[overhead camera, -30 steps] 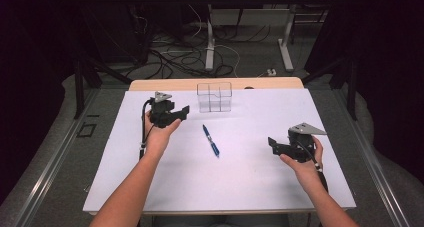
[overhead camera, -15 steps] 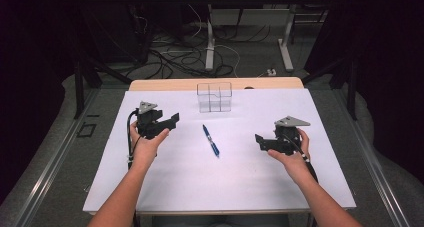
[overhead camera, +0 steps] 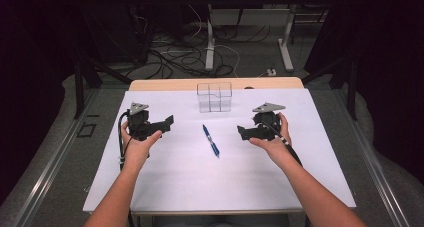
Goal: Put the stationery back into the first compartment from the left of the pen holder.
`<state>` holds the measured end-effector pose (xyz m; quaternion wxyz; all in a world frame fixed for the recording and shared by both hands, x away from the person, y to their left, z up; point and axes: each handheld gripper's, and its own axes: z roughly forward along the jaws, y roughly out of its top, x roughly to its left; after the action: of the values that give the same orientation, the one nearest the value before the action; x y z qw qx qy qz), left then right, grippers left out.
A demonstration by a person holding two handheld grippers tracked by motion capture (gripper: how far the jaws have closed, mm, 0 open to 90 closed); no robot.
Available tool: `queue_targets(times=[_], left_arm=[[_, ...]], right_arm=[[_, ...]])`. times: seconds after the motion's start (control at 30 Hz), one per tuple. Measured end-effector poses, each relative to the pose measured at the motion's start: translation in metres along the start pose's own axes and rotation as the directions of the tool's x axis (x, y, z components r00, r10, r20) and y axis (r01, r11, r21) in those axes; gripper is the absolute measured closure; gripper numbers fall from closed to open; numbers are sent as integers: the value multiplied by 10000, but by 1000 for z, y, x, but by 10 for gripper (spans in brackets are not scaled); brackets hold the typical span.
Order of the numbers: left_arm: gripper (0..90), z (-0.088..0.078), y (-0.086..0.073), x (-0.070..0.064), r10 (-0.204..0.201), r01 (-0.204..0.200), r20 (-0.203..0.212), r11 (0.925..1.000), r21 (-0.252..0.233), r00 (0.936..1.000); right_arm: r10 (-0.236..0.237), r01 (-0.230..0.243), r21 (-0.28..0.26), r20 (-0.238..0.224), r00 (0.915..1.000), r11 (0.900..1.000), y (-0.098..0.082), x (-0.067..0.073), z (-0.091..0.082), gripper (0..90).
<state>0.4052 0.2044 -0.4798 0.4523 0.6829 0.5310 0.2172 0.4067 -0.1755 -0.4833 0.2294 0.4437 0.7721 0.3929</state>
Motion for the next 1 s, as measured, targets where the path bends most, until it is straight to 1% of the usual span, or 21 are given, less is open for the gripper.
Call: queue_targets(times=[0.1,0.17,0.27,0.33,0.37,0.53,0.6,0.73,0.83,0.87,0.9,0.93,1.0], left_arm=[[2,0,0,1,-47,47,-37,10000,-29,10000],[2,0,-1,1,-169,169,-13,9998,-47,9999],[2,0,-1,2,-178,180,-166,9998,98,9997],[2,1,-2,2,-148,152,-232,9997,170,9996],[2,1,-3,2,-135,140,-231,9997,218,9996],[2,1,-3,3,-229,242,-341,9990,365,9992],[2,1,-4,3,-131,146,-365,9990,414,9992],[2,1,-5,2,100,-85,-406,9993,364,9991],[2,1,-5,3,135,-118,-475,9993,365,9988],[2,2,-6,3,142,-131,-454,9996,250,9989],[2,2,-6,4,152,-138,-437,9994,329,9989],[2,2,-7,4,182,-167,-441,9993,332,9989],[2,2,-7,4,258,-242,-508,9992,315,9984]], right_arm=[[-115,114,-101,-31,9999,9999,9,6,5,85],[-252,252,-50,-34,9997,9997,14,10,9,85],[-352,352,-92,-60,9994,9993,21,15,16,93],[-398,398,-12,-84,9992,9992,26,18,19,156],[-482,482,-2,-131,9988,9988,28,20,21,159],[-561,564,185,-148,9983,9982,39,30,30,276],[-441,447,180,-303,9986,9988,43,33,34,329],[-190,234,707,-613,9979,9972,48,41,43,371],[23,53,946,-801,9968,9955,50,45,50,412],[71,15,1022,-837,9965,9948,51,46,53,441],[246,-127,1203,-975,9949,9927,52,47,55,468],[299,-158,1335,-1042,9941,9909,52,48,58,481],[553,-358,1763,-1073,9927,9837,53,49,64,509]])
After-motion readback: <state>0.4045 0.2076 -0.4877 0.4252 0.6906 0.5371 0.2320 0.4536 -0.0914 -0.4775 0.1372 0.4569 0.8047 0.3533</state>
